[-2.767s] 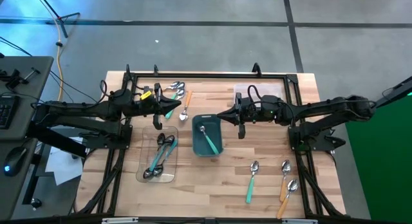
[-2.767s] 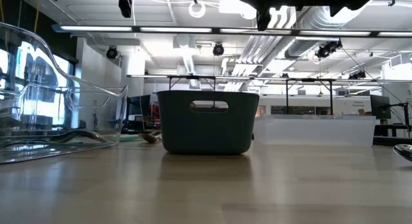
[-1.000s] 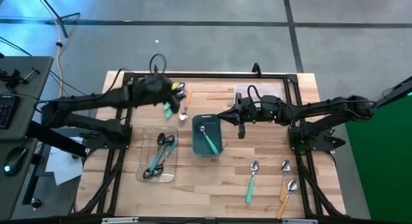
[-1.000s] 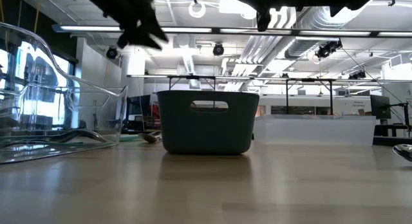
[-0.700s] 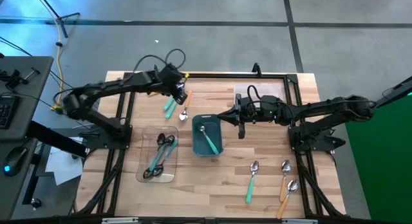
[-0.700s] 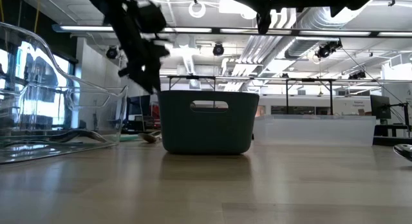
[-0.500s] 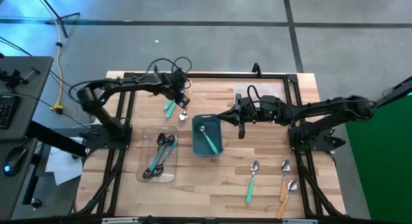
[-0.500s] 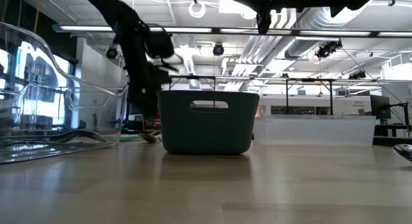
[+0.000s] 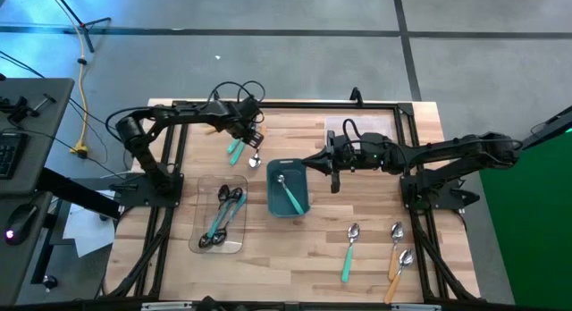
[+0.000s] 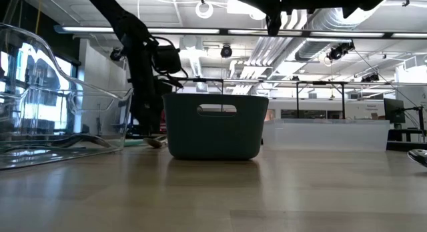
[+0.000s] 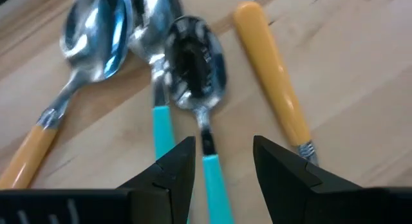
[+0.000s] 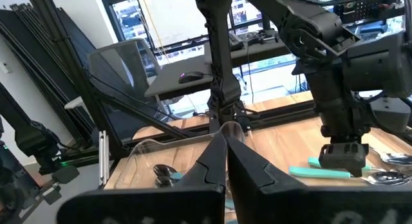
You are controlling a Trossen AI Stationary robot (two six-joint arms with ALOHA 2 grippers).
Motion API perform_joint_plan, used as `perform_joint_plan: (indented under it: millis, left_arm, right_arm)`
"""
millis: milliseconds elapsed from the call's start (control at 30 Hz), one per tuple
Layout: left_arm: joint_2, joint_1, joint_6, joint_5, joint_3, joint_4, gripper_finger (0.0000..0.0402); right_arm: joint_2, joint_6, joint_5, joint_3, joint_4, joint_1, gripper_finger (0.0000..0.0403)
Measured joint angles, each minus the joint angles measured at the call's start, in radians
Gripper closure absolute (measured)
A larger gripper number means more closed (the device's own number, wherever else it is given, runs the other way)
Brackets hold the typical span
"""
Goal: Sort silverware by color (type)
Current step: Put the light blue spoon into the blue bin
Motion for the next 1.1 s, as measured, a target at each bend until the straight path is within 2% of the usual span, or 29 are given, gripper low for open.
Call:
perform_joint_plan:
  millis: [433,600,733,900,1100]
  left_arm:
    - [0.086,-0.001,0.0,0.001,0.0,0.017,0.0257]
    - [0.087,-0.001,-0.006,-0.023,0.0,0.018,0.0257]
    - [0.091,-0.001,-0.001,-0.002,0.0,0.017,0.0261]
    - [0.115,-0.008,0.003,0.011,0.005,-0.001,0.03]
    - [0.127,-0.033,0.035,0.01,0.004,-0.007,0.0384]
  right_arm:
    - [0.0,0.037,0.0,0.0,-0.03,0.002,0.0403]
    - [0.0,0.038,0.0,0.0,-0.038,0.003,0.0403]
    - [0.0,0.038,0.0,0.0,-0.038,0.003,0.0403]
    - [0.0,0.035,0.0,0.0,-0.037,0.003,0.0403]
    - [0.0,0.037,0.0,0.0,-0.037,0.003,0.0403]
